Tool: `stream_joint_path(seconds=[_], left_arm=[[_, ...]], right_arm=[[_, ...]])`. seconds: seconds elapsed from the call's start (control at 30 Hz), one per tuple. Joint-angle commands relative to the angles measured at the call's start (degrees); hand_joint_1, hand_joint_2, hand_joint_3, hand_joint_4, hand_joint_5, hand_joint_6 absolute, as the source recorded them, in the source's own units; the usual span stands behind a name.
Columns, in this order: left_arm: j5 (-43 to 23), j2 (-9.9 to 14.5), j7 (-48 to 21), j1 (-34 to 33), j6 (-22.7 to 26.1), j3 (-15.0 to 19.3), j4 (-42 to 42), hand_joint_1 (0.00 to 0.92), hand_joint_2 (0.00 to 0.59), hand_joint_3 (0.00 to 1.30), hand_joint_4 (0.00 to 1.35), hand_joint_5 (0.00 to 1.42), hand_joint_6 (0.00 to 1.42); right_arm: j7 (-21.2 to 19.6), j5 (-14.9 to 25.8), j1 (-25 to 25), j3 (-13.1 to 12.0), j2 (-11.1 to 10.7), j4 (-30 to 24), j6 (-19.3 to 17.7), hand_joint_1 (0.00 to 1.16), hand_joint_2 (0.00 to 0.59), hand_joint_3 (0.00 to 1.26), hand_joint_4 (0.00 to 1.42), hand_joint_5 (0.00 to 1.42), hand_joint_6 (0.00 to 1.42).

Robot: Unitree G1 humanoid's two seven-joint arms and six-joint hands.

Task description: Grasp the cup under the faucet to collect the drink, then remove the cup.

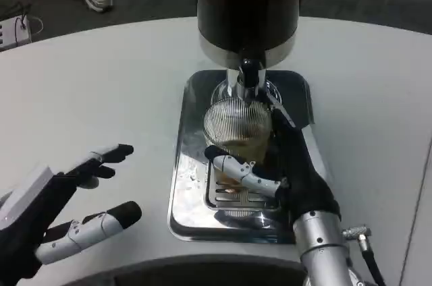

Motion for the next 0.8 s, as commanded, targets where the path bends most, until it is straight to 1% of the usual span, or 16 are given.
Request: stream_joint_path(seconds=[0.03, 0.17, 0.2, 0.27, 0.3, 0.4, 0.43, 0.6, 0.8], left_arm=[[0.2, 1.1, -1.0, 1.3, 0.5, 0.3, -0.8, 0.000, 0.065, 0.21, 0.17, 0.24, 0.27], [0.0, 1.2, -1.1, 1.4, 0.2, 0.5, -0.6, 0.000, 0.066, 0.21, 0.17, 0.24, 0.27], [0.0, 1.3, -1.2, 1.4, 0.0, 0.5, -0.4, 0.000, 0.066, 0.21, 0.18, 0.24, 0.27], [-0.2, 1.4, -1.2, 1.4, -0.2, 0.6, -0.1, 0.000, 0.066, 0.21, 0.18, 0.24, 0.26], [-0.3, 1.5, -1.3, 1.3, -0.3, 0.6, 0.2, 0.000, 0.066, 0.21, 0.18, 0.24, 0.26], [-0.7, 1.8, -1.3, 1.1, -0.7, 0.5, 0.8, 0.000, 0.066, 0.21, 0.18, 0.24, 0.27], [-0.8, 1.9, -1.3, 1.1, -0.9, 0.5, 1.0, 0.000, 0.066, 0.21, 0.18, 0.24, 0.27], [-1.2, 2.2, -1.2, 0.8, -1.9, 0.6, 2.4, 0.000, 0.066, 0.21, 0.18, 0.24, 0.27], [-1.6, 2.6, -1.0, 0.4, -3.4, 0.8, 3.9, 0.000, 0.067, 0.21, 0.18, 0.25, 0.27]], right_arm=[[-3.3, -1.0, 0.9, 0.9, 2.0, 1.9, -2.6, 0.83, 0.234, 0.21, 0.31, 0.39, 0.36], [-6.5, -2.1, 1.3, 1.2, 3.2, 2.7, -3.0, 0.85, 0.238, 0.26, 0.36, 0.45, 0.41], [-7.3, -2.3, 1.5, 1.2, 3.6, 2.9, -3.2, 0.85, 0.242, 0.28, 0.39, 0.50, 0.45], [-8.7, -2.6, 1.7, 1.2, 4.0, 3.3, -3.7, 0.86, 0.249, 0.31, 0.43, 0.53, 0.48], [-9.9, -3.0, 2.0, 1.1, 4.3, 3.4, -4.1, 0.86, 0.249, 0.34, 0.49, 0.61, 0.60], [-12.6, -4.2, 2.4, 1.2, 4.6, 3.7, -5.0, 0.86, 0.249, 0.38, 0.56, 0.70, 0.76], [-13.0, -4.3, 2.5, 1.2, 4.6, 3.8, -5.1, 0.86, 0.249, 0.42, 0.59, 0.75, 0.82], [-15.6, -5.5, 3.3, 1.5, 4.9, 3.5, -5.7, 0.89, 0.262, 0.53, 0.74, 0.89, 1.01], [-16.5, -5.9, 4.1, 2.0, 5.1, 2.8, -6.2, 0.89, 0.264, 0.64, 0.88, 1.04, 1.16]])
